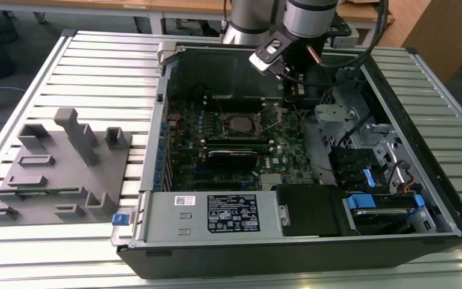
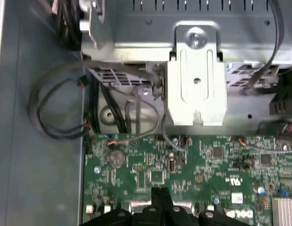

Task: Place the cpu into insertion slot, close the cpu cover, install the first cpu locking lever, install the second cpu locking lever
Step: 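Close the cpu cover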

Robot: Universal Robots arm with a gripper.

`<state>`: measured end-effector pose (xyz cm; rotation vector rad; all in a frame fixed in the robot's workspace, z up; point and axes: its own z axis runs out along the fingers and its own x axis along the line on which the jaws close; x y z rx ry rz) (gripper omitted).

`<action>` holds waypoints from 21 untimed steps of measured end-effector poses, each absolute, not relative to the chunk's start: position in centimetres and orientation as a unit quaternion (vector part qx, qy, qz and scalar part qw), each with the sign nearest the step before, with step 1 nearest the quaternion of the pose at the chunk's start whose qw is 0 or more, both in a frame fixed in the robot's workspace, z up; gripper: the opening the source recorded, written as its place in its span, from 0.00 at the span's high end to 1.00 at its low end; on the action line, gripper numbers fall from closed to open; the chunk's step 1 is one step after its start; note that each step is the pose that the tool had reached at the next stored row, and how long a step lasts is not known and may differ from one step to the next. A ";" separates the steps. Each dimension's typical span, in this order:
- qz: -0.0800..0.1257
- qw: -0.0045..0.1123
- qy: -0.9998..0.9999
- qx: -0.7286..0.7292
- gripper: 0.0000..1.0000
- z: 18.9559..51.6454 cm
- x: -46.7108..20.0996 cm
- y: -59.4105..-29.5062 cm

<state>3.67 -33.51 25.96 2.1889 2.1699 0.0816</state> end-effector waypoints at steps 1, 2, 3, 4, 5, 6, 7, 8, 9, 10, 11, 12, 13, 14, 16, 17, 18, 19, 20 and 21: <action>0.026 0.029 0.703 0.710 0.90 26.0 3.9 -33.5; 0.026 0.029 0.703 0.710 0.90 26.0 4.1 -33.5; 0.026 0.029 0.704 0.710 0.90 26.0 4.4 -33.5; 0.026 0.029 0.703 0.710 0.90 26.0 4.6 -33.5; 0.026 0.029 0.703 0.710 0.90 26.0 4.7 -33.5; 0.026 0.029 0.703 0.710 0.90 26.0 4.7 -33.5; 0.026 0.029 0.703 0.710 0.90 26.0 4.7 -33.5; 0.026 0.029 0.703 0.710 0.90 26.0 4.7 -33.5; 0.026 0.029 0.703 0.710 0.90 26.0 4.7 -33.5; 0.026 0.029 0.703 0.710 0.90 26.0 4.7 -33.5; 0.026 0.029 0.703 0.710 0.90 26.0 4.7 -33.5; 0.026 0.029 0.704 0.710 0.90 25.9 4.8 -33.5; 0.025 0.028 0.704 0.710 0.90 25.9 5.0 -33.5; 0.025 0.027 0.704 0.710 0.90 25.9 5.2 -33.5; 0.024 0.026 0.704 0.710 0.90 25.8 5.5 -33.6; 0.023 0.026 0.704 0.710 0.90 25.8 5.6 -33.6; 0.023 0.026 0.704 0.710 0.90 25.6 5.6 -33.6; 0.023 0.026 0.704 0.710 0.90 25.5 5.6 -33.6; 0.023 0.026 0.704 0.710 0.90 25.3 5.6 -33.6; 0.023 0.026 0.704 0.710 0.90 25.1 5.6 -33.6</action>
